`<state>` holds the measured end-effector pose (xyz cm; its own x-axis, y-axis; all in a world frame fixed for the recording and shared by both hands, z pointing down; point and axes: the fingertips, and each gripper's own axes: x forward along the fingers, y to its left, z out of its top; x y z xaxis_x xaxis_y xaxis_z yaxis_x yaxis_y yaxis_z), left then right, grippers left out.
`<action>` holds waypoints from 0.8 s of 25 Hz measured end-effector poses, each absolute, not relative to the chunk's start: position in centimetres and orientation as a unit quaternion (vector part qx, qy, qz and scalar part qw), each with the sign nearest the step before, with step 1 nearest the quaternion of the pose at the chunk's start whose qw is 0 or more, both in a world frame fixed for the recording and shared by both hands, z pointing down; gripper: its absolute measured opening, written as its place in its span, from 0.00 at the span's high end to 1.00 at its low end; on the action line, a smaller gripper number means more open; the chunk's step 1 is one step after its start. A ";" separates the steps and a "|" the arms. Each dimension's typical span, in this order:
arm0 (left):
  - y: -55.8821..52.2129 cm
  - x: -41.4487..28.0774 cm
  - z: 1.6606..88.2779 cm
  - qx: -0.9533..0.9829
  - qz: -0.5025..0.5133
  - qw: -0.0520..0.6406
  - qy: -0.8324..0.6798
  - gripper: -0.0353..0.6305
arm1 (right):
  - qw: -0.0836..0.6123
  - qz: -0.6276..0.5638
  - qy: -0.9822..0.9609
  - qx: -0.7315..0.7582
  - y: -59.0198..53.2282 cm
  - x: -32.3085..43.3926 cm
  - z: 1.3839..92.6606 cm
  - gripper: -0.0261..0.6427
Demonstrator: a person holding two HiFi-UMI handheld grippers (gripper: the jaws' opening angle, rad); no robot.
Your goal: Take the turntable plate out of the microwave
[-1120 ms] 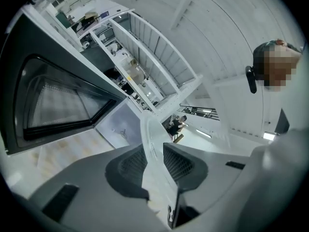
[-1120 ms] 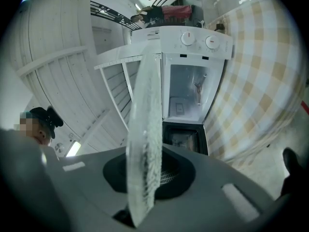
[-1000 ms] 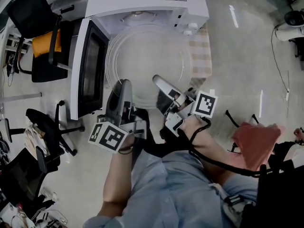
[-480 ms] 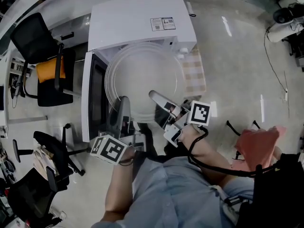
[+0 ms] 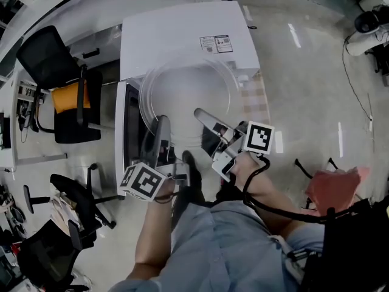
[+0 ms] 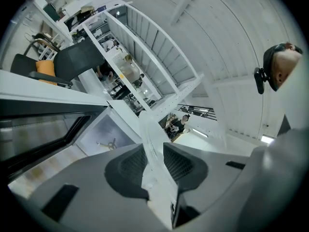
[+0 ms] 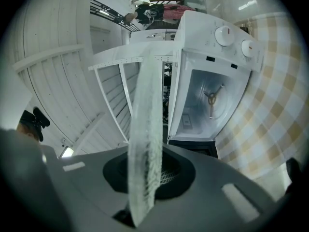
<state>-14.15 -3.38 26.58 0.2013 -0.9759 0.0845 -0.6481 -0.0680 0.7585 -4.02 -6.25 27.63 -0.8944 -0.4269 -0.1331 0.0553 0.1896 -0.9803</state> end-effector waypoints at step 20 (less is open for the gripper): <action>-9.8 -15.9 31.3 0.649 -0.274 0.459 -0.541 0.82 | 0.187 -0.641 0.726 -0.165 -12.3 -5.8 31.5 0.91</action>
<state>-15.89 -9.75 31.33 0.2634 -0.9543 0.1414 -0.4514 0.0076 0.8923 -5.82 -12.28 31.46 -0.8758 -0.4790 -0.0589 -0.0005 0.1229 -0.9924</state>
